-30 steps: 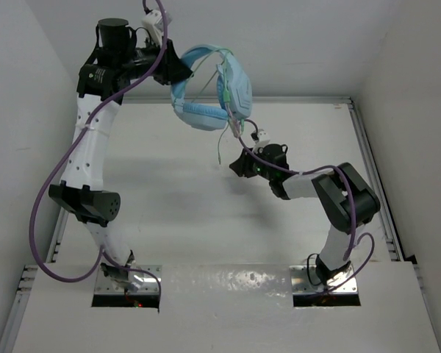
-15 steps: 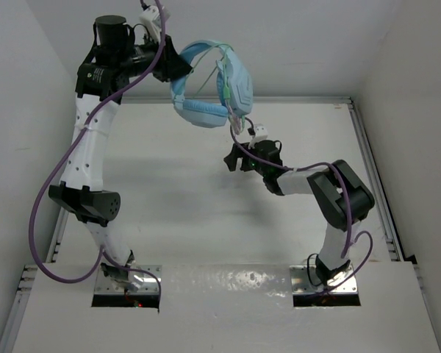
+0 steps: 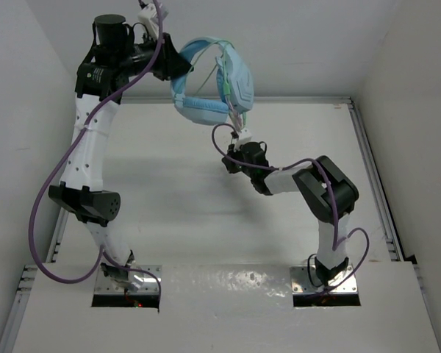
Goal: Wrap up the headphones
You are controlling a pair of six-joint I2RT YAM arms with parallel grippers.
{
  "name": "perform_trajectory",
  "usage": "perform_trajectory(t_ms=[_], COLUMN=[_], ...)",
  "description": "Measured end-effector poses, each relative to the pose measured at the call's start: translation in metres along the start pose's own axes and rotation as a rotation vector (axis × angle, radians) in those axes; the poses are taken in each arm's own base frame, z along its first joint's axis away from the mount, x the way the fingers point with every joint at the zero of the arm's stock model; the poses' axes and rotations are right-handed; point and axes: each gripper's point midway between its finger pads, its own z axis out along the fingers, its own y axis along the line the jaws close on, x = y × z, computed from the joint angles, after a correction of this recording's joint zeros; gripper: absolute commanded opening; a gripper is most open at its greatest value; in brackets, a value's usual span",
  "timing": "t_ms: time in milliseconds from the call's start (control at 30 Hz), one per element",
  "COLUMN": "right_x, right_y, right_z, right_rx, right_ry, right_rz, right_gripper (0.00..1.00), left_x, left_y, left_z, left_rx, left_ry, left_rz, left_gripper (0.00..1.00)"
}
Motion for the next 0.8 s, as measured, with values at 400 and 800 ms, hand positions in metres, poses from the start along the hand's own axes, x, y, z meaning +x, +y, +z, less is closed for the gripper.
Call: perform_trajectory(t_ms=[400, 800], right_x=[0.038, -0.004], right_y=[0.211, 0.300], right_z=[-0.028, -0.053], right_rx=[-0.614, -0.880], right_ry=[0.166, 0.186], right_rz=[-0.159, -0.245], right_gripper=[0.00, 0.00], left_x=[-0.003, 0.016], left_y=[0.107, 0.181], left_z=[0.009, 0.021], left_rx=[-0.282, -0.526], left_ry=[-0.099, -0.132], left_rz=[-0.262, -0.305], left_gripper=[0.00, 0.00])
